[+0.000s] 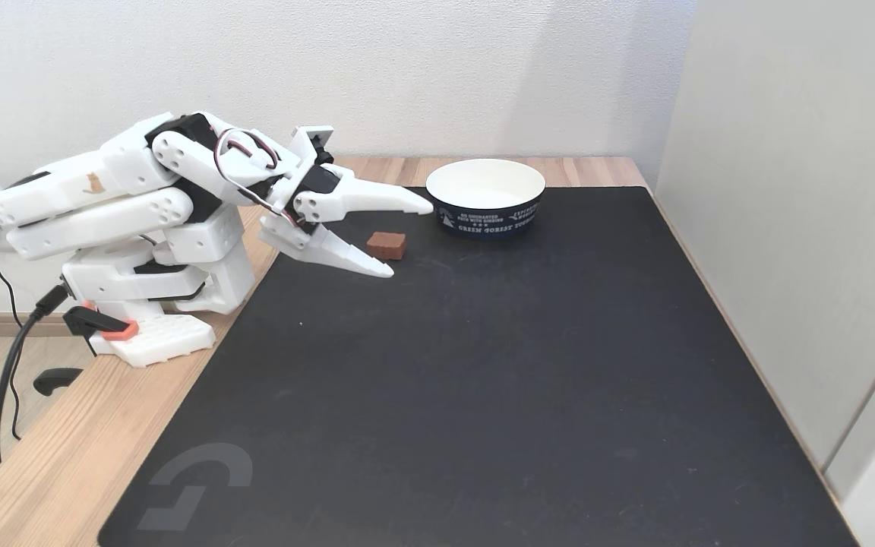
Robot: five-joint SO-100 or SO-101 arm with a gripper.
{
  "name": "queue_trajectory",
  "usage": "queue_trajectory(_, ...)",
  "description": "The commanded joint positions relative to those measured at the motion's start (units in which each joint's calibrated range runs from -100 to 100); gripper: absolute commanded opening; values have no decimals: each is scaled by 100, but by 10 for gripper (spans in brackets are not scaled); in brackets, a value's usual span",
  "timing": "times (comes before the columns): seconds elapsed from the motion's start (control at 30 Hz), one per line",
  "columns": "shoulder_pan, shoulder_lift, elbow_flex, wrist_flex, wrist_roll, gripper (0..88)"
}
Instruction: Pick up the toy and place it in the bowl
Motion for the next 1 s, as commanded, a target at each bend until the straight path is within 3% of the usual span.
queue_trajectory(0.0, -25, -83, 78, 29, -51, 380)
queue_trajectory(0.13, -34, -83, 60, 29, -61, 380)
queue_trajectory(0.33, -293, -8, -139, 333, -724, 379)
queue_trajectory(0.47, -569, 584, -742, 342, -797, 379)
queue_trajectory(0.63, -1138, 2710, -2500, 435, -1147, 379)
queue_trajectory(0.8, -2175, 5452, -4979, 1282, -1684, 379)
queue_trajectory(0.97, -3062, 7061, -6222, 1544, -2180, 378)
